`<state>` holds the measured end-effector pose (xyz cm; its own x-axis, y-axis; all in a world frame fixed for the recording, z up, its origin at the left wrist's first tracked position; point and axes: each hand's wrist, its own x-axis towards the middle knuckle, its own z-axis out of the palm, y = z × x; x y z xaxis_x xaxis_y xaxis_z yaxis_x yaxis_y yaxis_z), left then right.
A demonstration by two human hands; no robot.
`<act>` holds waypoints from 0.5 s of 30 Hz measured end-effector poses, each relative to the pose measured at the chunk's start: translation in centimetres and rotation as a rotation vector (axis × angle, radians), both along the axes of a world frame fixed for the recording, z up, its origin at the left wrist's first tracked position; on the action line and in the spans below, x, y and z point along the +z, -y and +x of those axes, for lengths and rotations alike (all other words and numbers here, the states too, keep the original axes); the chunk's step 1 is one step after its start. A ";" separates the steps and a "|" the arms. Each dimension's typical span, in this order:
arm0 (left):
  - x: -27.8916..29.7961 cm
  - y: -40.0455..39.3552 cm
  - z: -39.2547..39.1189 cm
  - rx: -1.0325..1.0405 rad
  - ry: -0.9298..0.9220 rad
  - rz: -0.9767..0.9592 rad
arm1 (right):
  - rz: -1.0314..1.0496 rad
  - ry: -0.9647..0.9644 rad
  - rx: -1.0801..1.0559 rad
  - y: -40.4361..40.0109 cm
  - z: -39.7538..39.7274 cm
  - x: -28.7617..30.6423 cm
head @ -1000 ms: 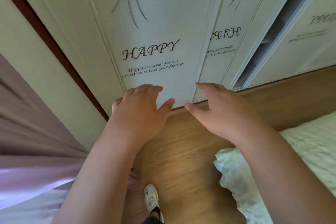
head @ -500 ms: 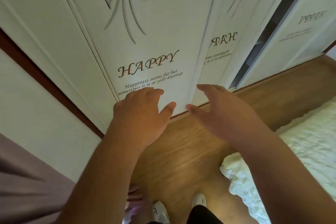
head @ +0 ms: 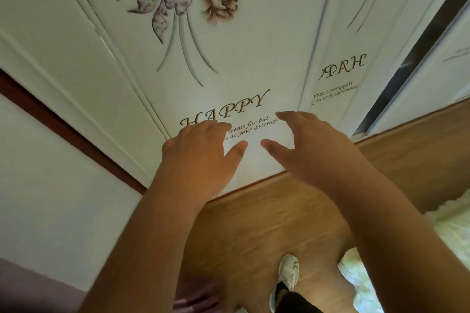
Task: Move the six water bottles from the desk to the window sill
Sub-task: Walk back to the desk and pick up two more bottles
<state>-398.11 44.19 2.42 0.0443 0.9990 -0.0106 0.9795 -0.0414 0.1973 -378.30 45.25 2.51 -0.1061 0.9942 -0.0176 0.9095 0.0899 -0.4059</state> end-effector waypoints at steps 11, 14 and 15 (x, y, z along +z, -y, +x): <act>2.2 -11.3 10.7 -0.088 -0.026 0.079 | 0.050 -0.002 -0.108 -9.8 10.9 1.4; 2.3 -13.5 13.9 -0.149 -0.020 0.065 | 0.047 0.004 -0.164 -10.7 14.2 2.0; 2.4 -14.3 15.0 -0.175 -0.020 0.071 | 0.049 0.000 -0.186 -10.9 15.4 2.2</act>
